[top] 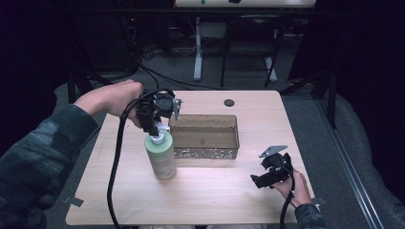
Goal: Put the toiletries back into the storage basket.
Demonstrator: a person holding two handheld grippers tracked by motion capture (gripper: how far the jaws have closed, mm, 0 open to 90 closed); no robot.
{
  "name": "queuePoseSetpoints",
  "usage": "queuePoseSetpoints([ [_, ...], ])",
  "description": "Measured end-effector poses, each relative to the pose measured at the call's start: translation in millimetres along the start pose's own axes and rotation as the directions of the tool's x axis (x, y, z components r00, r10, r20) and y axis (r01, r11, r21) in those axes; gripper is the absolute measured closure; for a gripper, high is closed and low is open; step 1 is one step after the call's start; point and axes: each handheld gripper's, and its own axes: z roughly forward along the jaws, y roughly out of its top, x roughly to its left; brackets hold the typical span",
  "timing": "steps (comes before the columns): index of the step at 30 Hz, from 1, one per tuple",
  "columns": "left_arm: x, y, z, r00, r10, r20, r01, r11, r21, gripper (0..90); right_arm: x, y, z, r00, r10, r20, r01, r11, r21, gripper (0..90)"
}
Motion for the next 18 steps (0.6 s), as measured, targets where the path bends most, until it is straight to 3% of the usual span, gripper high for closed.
queuePoseSetpoints([
  [18,0.9,-0.3,-23.7,1.0,-0.001,-0.002,0.001,0.9999,0.012,63.1,0.3,0.1,-0.1,1.0,0.0,0.005,0.0,1.0,0.0,1.3],
])
